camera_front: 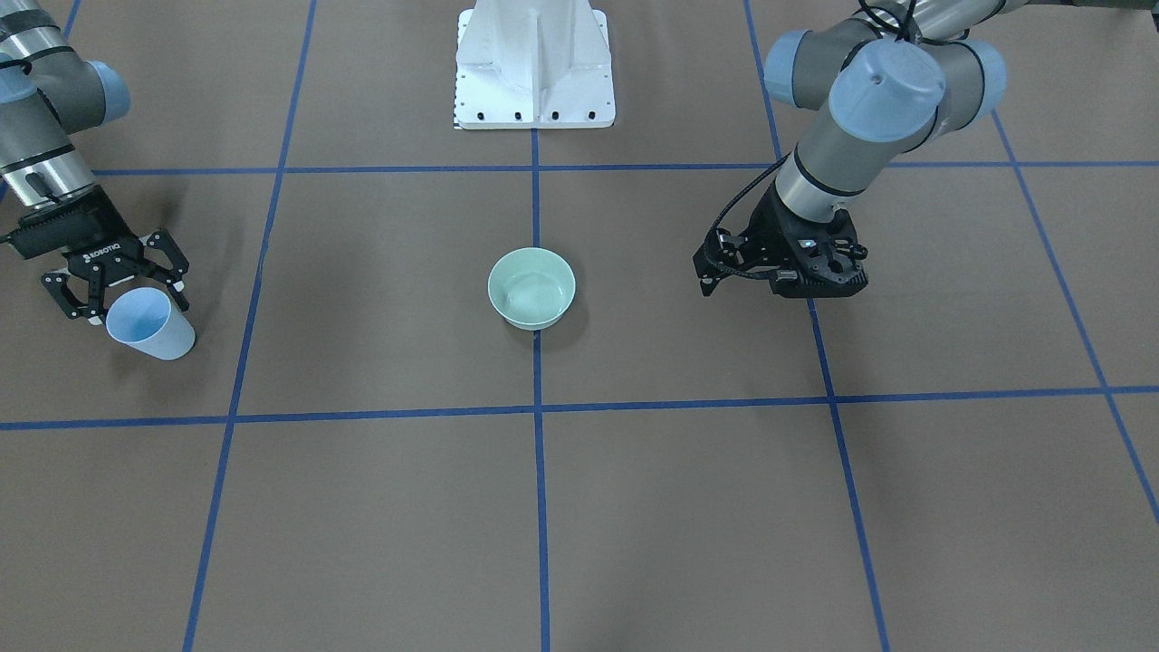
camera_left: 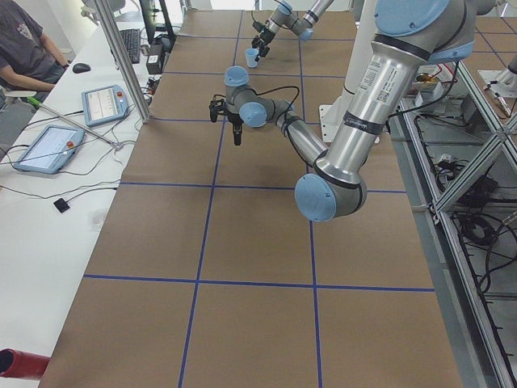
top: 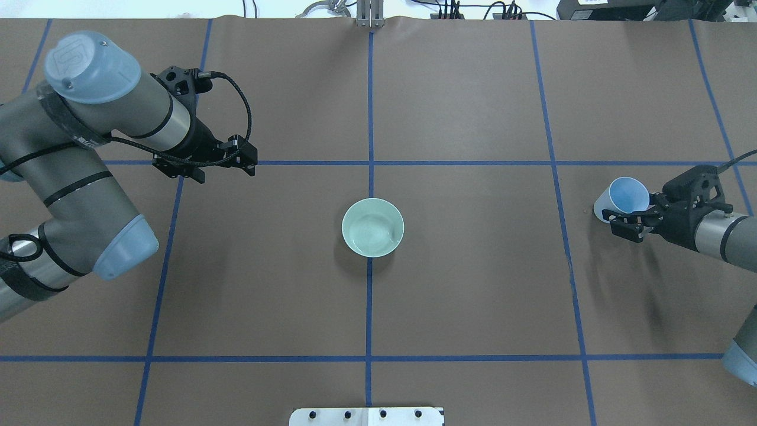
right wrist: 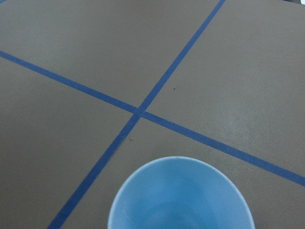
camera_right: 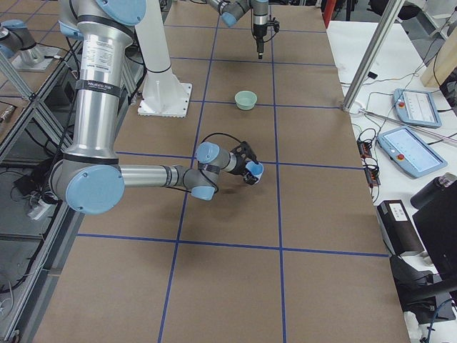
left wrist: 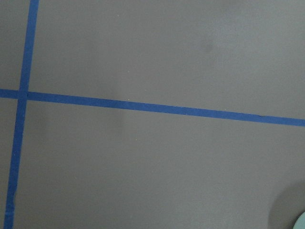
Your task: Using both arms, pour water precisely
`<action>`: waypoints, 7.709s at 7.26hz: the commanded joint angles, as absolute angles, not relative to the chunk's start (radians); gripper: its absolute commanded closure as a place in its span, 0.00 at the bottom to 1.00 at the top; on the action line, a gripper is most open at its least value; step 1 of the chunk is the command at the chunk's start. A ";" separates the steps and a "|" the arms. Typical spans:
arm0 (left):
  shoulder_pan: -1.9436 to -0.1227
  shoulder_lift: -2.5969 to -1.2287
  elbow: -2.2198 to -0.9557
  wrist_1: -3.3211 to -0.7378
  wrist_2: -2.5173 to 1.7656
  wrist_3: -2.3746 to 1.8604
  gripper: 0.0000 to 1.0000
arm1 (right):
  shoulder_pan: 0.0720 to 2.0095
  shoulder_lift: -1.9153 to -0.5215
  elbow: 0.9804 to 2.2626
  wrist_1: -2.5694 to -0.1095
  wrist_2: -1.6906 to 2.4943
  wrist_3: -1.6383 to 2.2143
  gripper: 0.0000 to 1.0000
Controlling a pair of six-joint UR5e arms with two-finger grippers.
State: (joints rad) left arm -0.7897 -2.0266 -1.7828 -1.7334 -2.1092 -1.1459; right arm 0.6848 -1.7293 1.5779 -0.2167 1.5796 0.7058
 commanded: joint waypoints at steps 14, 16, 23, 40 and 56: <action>-0.951 -1.990 -1.713 -1.669 -2.121 -0.844 0.01 | 0.353 -0.886 1.878 -1.922 1.353 0.558 0.86; -0.951 -1.990 -1.713 -1.667 -2.121 -0.844 0.01 | 0.351 -0.746 1.733 -2.026 1.355 0.496 0.87; -0.951 -1.979 -1.692 -1.674 -2.123 -0.844 0.01 | 0.338 -0.588 1.548 -2.253 1.350 0.260 1.00; -0.968 -1.940 -1.692 -1.674 -2.220 -0.847 0.01 | 0.330 -0.461 1.470 -2.404 1.239 0.326 1.00; -0.983 -1.971 -1.709 -1.669 -2.191 -0.857 0.01 | 0.824 -1.597 1.978 -1.071 1.761 0.850 0.83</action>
State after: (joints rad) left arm -0.9833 -1.9712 -1.7055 -1.6689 -2.1932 -0.8546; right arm 0.8183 -1.5073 2.0072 -1.2154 1.7562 0.8439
